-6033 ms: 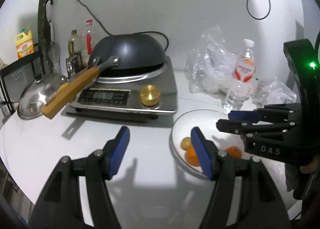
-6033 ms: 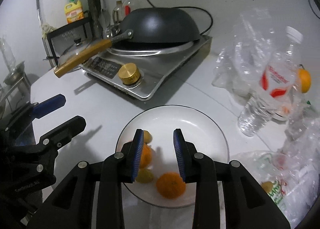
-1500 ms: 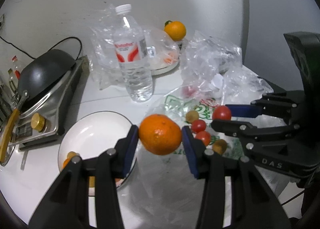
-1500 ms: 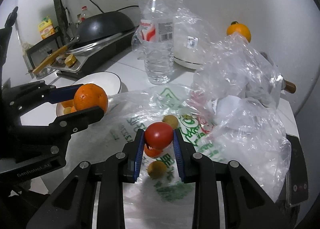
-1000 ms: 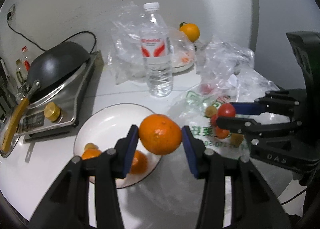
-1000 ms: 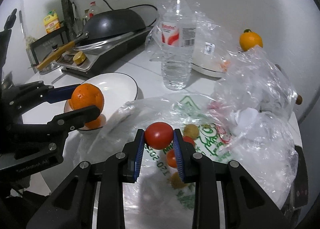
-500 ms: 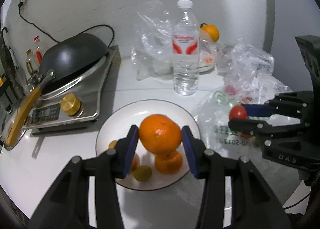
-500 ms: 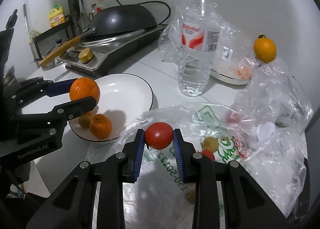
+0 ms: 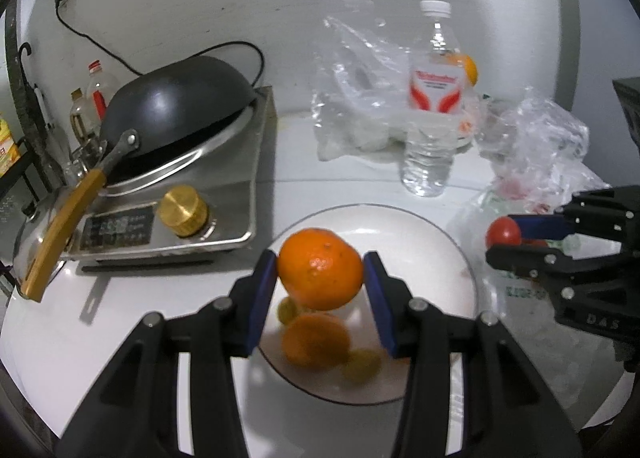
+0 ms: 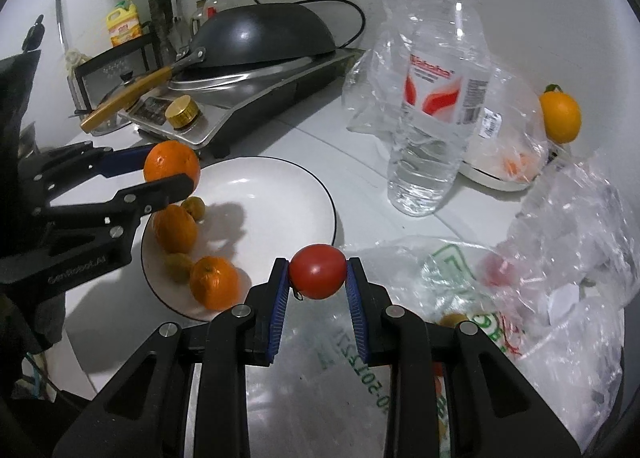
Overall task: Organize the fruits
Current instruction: 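Carry the mandarin with the left tool while the right tool carries the tomato over the plate, then lower the mandarin and open the left tool while the right tool releases the tomato onto the plate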
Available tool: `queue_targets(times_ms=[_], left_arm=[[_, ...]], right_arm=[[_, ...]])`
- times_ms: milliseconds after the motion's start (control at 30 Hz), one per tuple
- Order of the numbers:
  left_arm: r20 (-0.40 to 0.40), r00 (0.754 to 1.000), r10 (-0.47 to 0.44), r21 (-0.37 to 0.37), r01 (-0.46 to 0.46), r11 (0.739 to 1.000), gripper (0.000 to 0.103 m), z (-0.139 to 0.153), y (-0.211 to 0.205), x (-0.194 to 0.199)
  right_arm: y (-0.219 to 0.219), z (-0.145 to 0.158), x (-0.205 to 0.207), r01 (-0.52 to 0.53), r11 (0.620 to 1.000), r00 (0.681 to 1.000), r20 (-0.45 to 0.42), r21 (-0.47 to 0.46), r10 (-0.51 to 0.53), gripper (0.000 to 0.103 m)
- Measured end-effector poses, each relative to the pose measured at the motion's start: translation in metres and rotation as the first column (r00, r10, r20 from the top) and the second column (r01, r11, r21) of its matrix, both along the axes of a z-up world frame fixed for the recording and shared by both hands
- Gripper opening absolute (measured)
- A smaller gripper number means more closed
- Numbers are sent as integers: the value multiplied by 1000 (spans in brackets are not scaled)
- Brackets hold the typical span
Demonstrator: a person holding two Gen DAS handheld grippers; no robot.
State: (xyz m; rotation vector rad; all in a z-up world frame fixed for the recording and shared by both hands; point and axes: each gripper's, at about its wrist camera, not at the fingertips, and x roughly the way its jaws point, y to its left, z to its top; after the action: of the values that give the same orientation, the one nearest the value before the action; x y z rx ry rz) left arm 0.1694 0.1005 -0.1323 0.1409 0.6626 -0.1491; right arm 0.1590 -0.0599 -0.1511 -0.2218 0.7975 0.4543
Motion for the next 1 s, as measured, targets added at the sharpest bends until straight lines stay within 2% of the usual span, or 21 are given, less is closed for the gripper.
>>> queue_targets(times_ms=[467,1000], left_arm=[[-67,998,7,1,-7,1000,46,-28,15,33],[-112,994,5,3,-5,1000,46,-51,13,57]], right_arm=[[14,-11,26,-21,1000,999,-26,2,21,31],[21,-17,37,-26,1000,999,-42,-14,25,31]])
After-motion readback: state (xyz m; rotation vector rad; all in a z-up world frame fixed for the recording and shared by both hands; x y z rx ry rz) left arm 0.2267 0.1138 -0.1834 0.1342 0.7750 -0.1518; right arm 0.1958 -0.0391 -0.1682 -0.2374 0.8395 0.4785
